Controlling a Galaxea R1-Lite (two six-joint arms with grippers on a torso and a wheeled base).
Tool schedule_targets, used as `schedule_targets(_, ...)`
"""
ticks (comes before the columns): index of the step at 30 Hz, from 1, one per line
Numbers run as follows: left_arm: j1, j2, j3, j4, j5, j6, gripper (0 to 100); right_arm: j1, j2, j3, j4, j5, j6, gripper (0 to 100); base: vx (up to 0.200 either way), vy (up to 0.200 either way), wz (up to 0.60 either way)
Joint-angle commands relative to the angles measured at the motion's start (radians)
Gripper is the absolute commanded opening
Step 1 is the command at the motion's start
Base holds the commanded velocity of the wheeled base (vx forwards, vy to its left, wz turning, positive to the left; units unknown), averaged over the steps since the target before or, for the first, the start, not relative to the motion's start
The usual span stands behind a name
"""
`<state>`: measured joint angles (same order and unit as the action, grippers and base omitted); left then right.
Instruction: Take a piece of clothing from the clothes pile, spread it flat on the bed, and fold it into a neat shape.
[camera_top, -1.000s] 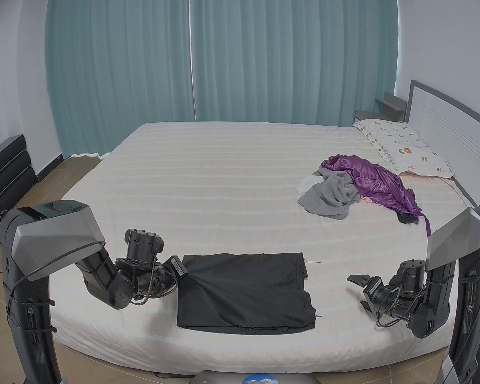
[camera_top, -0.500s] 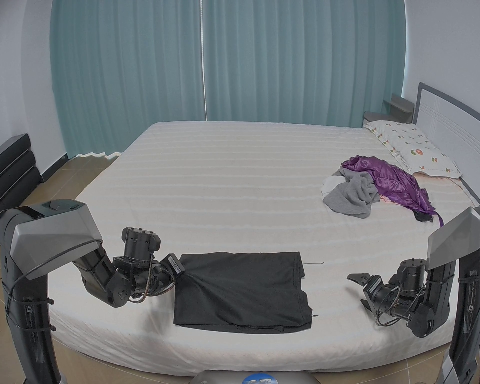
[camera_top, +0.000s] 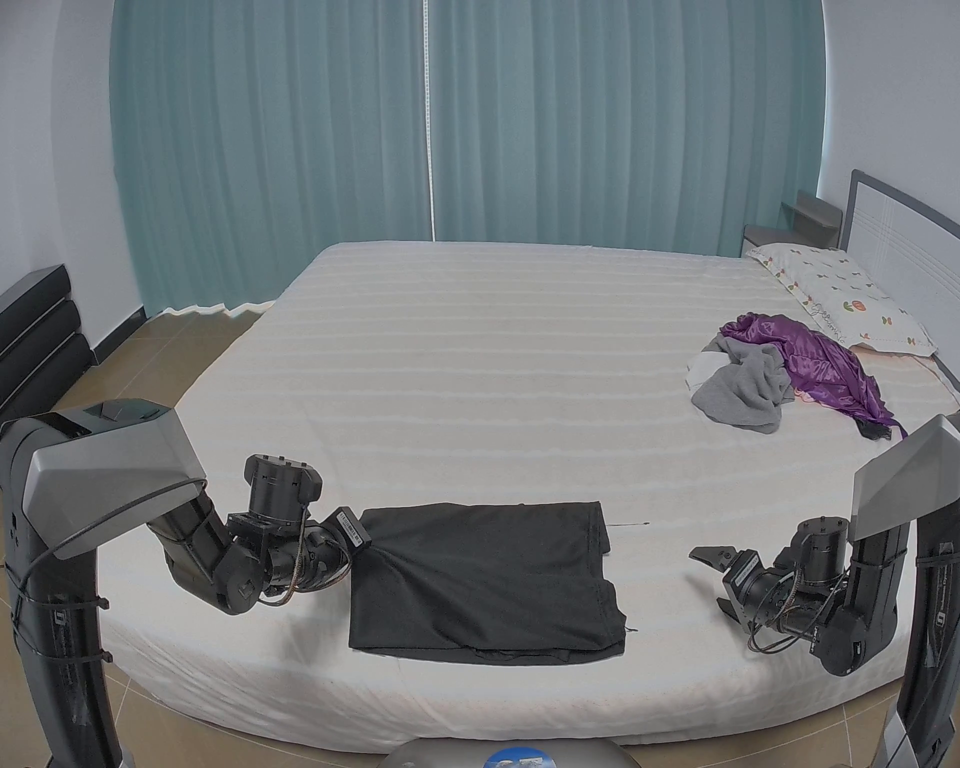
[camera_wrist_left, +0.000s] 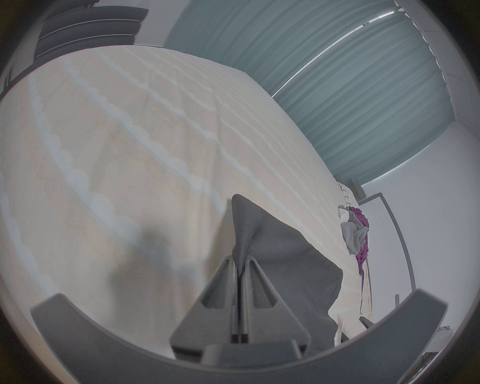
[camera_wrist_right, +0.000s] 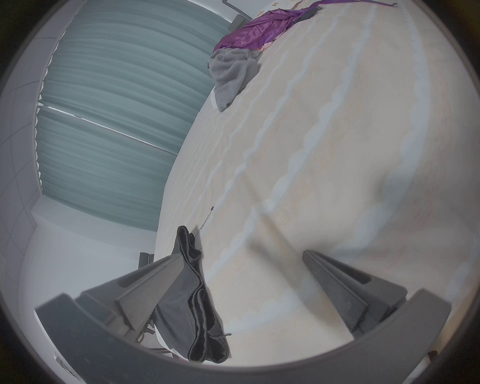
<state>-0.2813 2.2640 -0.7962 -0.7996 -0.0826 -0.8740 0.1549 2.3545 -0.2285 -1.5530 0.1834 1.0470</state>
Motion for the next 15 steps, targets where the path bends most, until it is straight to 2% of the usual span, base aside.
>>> schedule_targets(1, -0.01, 0.002, 0.009, 0.0, 0.0, 0.0, 0, 0.005, -0.009, 0.0, -0.015, 0.002, 0.008, 100, 0.0, 0.0, 0.0)
schedule_targets(6, -0.021, 0.002, 0.011, 0.0, 0.001, -0.02, 0, 0.037, -0.043, 0.001, -0.015, 0.002, 0.087, 100, 0.0, 0.0, 0.0)
schedule_targets(13, -0.024, -0.001, 0.014, 0.005, 0.001, -0.036, 0, 0.041, -0.034, 0.008, -0.015, 0.002, 0.085, 100, 0.0, 0.0, 0.0)
schedule_targets(14, -0.027, -0.001, 0.018, 0.005, 0.001, -0.039, 100, 0.043, -0.034, 0.011, -0.015, 0.002, 0.085, 100, 0.0, 0.0, 0.0)
schedule_targets(15, -0.027, -0.001, 0.018, 0.005, 0.001, -0.04, 100, 0.045, -0.034, 0.011, -0.015, 0.002, 0.085, 100, 0.0, 0.0, 0.0)
